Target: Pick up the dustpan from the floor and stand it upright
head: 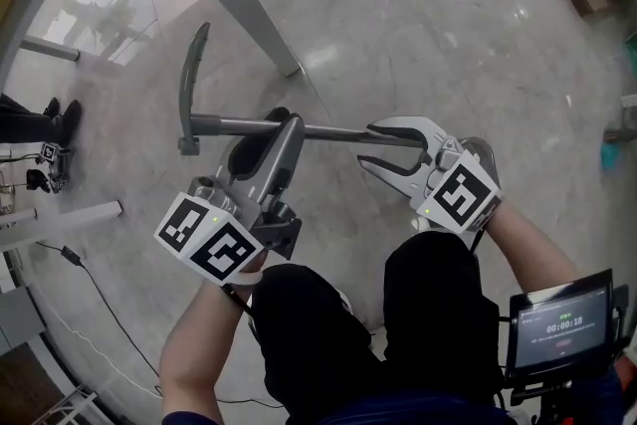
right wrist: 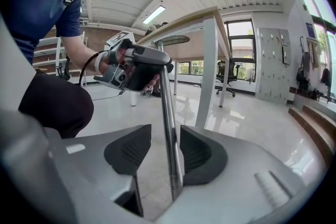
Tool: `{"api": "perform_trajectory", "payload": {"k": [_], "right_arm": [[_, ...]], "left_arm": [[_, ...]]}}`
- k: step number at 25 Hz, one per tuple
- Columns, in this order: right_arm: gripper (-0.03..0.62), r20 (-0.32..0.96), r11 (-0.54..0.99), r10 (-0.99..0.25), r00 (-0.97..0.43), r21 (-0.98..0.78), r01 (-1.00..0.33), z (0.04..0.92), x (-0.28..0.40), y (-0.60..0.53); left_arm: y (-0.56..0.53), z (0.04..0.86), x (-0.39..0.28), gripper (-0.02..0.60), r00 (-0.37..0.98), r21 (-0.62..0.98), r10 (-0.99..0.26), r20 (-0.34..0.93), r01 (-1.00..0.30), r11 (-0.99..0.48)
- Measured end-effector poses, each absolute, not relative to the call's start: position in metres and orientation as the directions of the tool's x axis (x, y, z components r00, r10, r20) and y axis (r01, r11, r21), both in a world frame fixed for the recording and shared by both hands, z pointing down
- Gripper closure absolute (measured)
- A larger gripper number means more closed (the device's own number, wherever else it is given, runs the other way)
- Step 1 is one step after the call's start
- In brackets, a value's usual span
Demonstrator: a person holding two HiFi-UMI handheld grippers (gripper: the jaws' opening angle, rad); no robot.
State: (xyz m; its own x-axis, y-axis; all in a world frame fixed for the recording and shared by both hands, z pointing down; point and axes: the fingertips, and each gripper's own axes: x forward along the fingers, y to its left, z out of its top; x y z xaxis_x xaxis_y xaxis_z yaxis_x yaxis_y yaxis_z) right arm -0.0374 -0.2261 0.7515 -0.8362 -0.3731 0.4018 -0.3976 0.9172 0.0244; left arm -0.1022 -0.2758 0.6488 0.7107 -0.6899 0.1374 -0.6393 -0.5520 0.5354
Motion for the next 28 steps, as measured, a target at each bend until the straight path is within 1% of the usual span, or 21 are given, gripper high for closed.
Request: {"api": "perform_trajectory", "payload": {"k": [3,7,9,12,14,17,20,24,28], "right_arm": [[0.425,0.425,0.901,-0.400,-0.812,0.023,-0.432,0.749,-0.037,-0.224],[0.433,0.479,0.886,-0.410,-0.776,0.009,-0.463,0.722,-0.026,-0.215],[0.441,0.500,0.875,-0.435,-0.749,0.037,-0.484,0.707,-0.022,-0.218],[0.474,0.524,0.845,-0.500,-0.690,0.120,-0.522,0.687,-0.014,-0.221],[0.479,0.543,0.824,-0.530,-0.652,0.149,-0.546,0.672,-0.003,-0.211],[0.482,0.548,0.786,-0.557,-0.624,0.105,-0.609,0.651,0.017,-0.190],[0.525,0.568,0.750,-0.564,-0.600,0.049,-0.659,0.633,0.032,-0.173],[0.531,0.596,0.717,-0.568,-0.568,0.020,-0.696,0.599,0.049,-0.149],[0.536,0.590,0.694,-0.581,-0.561,-0.002,-0.720,0.603,0.055,-0.135]], "left_arm": [[-0.270,0.642,-0.092,0.489,0.704,0.530,-0.687,0.180,-0.658,-0.535],[-0.259,0.621,-0.069,0.489,0.700,0.511,-0.660,0.272,-0.687,-0.518],[-0.257,0.611,-0.056,0.491,0.702,0.496,-0.648,0.295,-0.692,-0.524],[-0.248,0.595,-0.036,0.492,0.713,0.438,-0.622,0.323,-0.695,-0.569],[-0.235,0.584,-0.023,0.494,0.722,0.422,-0.598,0.349,-0.690,-0.588],[-0.217,0.580,-0.011,0.492,0.731,0.431,-0.570,0.375,-0.681,-0.591],[-0.204,0.575,-0.009,0.492,0.718,0.413,-0.560,0.414,-0.696,-0.587],[-0.185,0.552,-0.009,0.492,0.691,0.404,-0.561,0.456,-0.722,-0.562],[-0.171,0.563,-0.014,0.491,0.670,0.389,-0.554,0.494,-0.740,-0.548]]}}
